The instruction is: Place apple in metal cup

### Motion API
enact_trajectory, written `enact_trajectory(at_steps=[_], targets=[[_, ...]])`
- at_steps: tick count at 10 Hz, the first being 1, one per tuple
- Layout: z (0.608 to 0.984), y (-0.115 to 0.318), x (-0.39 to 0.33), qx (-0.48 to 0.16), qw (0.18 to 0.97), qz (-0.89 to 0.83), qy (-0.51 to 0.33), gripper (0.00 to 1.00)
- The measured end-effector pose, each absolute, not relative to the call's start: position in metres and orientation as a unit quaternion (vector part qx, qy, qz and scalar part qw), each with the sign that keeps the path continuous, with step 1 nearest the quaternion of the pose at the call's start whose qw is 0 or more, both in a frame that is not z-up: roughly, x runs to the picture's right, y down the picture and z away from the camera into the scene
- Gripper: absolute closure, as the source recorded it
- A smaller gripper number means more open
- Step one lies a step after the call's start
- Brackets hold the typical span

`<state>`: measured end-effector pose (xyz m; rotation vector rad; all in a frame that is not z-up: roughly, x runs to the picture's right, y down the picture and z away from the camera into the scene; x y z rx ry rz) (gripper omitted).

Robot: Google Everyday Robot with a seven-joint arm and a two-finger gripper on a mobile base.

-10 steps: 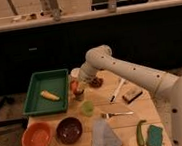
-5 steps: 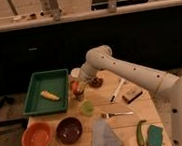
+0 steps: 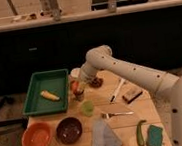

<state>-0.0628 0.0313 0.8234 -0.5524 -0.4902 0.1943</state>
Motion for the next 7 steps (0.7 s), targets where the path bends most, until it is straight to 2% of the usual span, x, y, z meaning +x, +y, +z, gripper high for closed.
enact_trajectory(at_steps=[3, 7], targets=[[0.8234, 0.0313, -0.0628, -0.27, 0.928, 0.095, -0.239, 0.21], [0.8234, 0.0313, -0.0629, -0.27, 0.928, 0.095, -0.239, 0.2]])
